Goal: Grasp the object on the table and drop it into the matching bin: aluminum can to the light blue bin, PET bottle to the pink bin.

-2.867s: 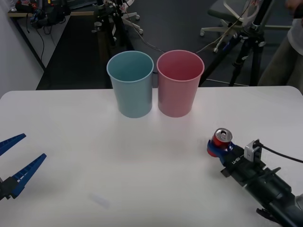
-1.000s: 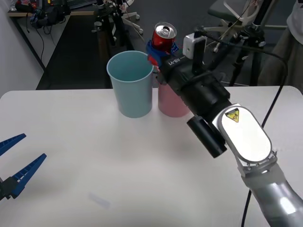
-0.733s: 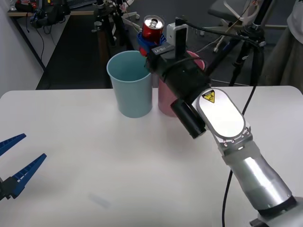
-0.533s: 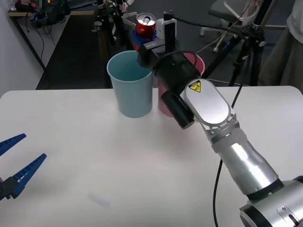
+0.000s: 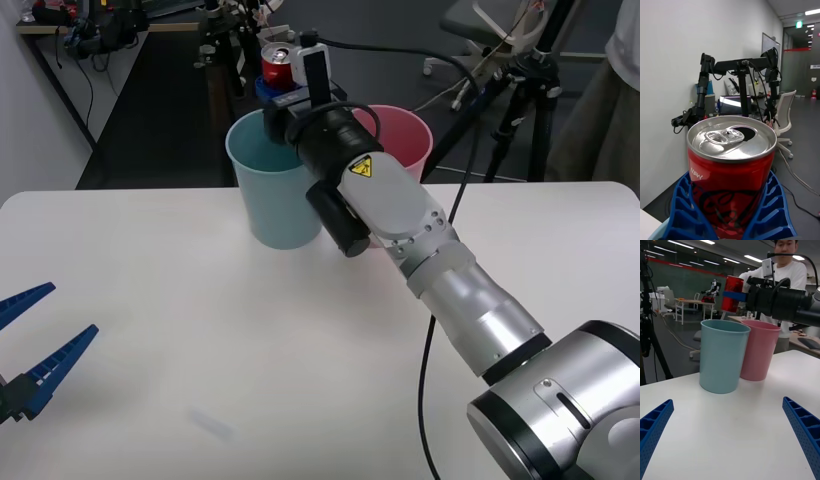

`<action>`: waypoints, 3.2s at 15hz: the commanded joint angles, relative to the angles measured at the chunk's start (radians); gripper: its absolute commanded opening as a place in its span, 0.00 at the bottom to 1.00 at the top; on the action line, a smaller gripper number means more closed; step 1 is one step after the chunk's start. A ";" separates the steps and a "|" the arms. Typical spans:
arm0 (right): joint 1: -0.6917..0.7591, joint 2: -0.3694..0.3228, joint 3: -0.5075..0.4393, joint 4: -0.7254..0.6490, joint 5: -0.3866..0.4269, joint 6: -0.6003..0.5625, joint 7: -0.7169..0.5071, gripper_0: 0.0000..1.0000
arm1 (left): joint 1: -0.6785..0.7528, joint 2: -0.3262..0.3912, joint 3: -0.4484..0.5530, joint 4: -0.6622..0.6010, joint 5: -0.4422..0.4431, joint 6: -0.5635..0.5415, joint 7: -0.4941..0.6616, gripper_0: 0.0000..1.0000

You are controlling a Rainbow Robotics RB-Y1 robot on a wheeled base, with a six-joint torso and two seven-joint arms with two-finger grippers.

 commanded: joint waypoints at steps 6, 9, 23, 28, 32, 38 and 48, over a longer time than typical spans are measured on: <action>-0.002 0.003 0.008 0.002 0.006 0.002 0.001 1.00 | 0.000 0.000 0.000 0.000 0.000 0.000 0.000 1.00; -0.002 0.003 0.011 0.002 0.006 0.002 -0.005 1.00 | 0.000 0.000 0.000 0.000 0.000 0.000 0.000 1.00; 0.224 -0.070 0.018 -0.350 -0.001 -0.121 -0.004 1.00 | 0.000 0.000 0.000 0.000 0.000 0.000 0.000 1.00; 0.471 -0.224 0.018 -0.695 -0.082 -0.258 -0.007 1.00 | 0.000 0.000 0.000 0.000 0.000 0.000 0.000 1.00; 0.678 -0.412 -0.021 -0.925 -0.237 -0.347 0.003 1.00 | 0.000 0.000 0.000 0.000 0.000 0.000 0.000 1.00; 1.009 -0.448 -0.387 -1.052 -0.370 -0.765 0.055 1.00 | 0.000 0.000 0.000 0.000 0.000 0.000 0.000 1.00; 1.156 -0.392 -0.871 -0.841 -0.510 -1.276 0.122 1.00 | 0.000 0.000 0.000 0.000 0.000 0.000 0.000 1.00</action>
